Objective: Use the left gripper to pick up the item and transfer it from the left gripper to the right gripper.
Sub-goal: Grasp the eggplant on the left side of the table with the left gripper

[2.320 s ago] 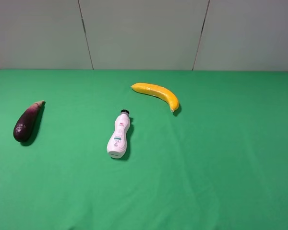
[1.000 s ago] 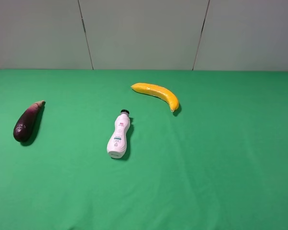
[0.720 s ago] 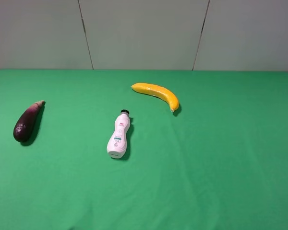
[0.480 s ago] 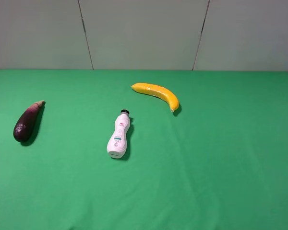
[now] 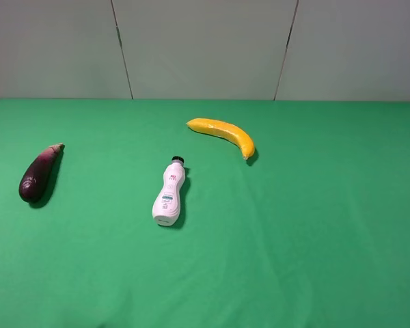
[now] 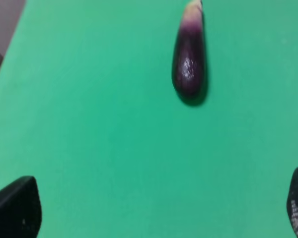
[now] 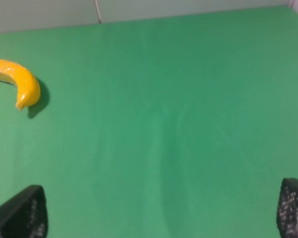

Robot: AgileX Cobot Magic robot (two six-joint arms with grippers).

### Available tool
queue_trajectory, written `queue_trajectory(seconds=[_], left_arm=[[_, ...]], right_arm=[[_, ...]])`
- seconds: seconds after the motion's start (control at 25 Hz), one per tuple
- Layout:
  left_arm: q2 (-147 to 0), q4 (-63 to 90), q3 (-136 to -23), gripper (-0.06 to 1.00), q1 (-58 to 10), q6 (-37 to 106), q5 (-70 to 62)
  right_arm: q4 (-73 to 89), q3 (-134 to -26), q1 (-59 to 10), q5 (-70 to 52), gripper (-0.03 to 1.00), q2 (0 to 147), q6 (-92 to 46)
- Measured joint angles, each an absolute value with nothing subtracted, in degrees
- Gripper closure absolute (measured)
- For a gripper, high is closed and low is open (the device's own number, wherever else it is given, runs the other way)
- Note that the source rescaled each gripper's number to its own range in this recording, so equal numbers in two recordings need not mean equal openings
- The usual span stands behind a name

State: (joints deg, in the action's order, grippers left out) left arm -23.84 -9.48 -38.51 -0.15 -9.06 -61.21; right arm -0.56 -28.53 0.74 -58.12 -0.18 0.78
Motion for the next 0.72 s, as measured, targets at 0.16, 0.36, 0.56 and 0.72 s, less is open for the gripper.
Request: queue_trajectory(seconds=[0.16, 0.36, 0.56, 0.72], left_arm=[[-31.67, -8.46, -41.07, -0.05, -0.15, -7.97, -60.42], [-41.48, -7.70, -44.66, -0.05, -0.15, -7.73, -59.58], [-50.71, -7.64, -47.59, -0.05, -0.15, -7.73, -57.90], [-57.03, -7.59, -48.32, -0.05, -0.15, -7.73, -54.47]], right_arm=[[-0.55, -28.53, 0.74, -58.12, -0.03, -0.18, 0.78], [-0.50, -28.53, 0.74, -58.12, -0.03, -0.18, 0.78], [-0.50, -28.53, 0.74, -58.12, -0.03, -0.18, 0.78], [-0.50, -28.53, 0.74, -58.12, -0.03, -0.18, 0.78]])
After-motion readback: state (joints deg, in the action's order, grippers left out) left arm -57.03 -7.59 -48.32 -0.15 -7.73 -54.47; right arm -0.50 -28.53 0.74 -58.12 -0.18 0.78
